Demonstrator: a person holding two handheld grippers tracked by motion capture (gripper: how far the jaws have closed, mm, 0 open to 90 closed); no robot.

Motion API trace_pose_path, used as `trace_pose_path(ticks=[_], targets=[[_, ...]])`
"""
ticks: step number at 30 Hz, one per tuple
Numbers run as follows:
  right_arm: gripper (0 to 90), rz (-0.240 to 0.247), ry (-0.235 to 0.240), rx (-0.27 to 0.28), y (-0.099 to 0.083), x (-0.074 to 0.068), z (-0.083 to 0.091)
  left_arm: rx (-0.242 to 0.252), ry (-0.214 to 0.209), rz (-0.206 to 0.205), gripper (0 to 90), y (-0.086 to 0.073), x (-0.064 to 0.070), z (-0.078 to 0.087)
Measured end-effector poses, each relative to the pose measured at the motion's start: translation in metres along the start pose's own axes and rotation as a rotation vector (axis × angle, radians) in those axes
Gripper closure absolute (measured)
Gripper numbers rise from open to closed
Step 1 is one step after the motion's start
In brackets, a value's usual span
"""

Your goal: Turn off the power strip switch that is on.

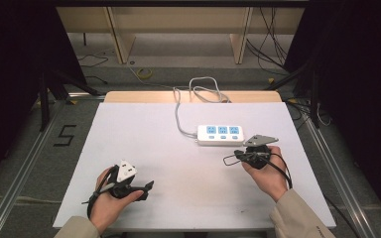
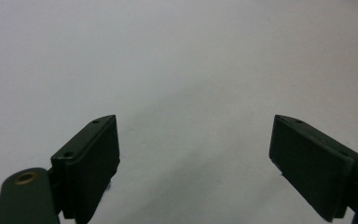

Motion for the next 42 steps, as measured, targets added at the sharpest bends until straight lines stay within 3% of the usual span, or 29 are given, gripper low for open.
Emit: trace_pose_path(ticks=[25,42], targets=[[90.0,0.013,0.018,-0.043,0.028,0.007,-0.026,0.006,-0.002,0.008,15.4,0.001,0.000,0.001],[90.0,0.007,0.028,-0.076,0.038,0.013,-0.044,0.005,-0.006,0.008,15.5,0.001,0.001,0.001]])
Point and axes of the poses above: each handheld gripper's, and its own axes: z roughly backward along the jaws, y roughly out of its top, x roughly to its right, the point moved 6 cm from there along -z, roughly forward along the jaws, and after that the axes turned 11 degrees about z, right-handed, at the moved point
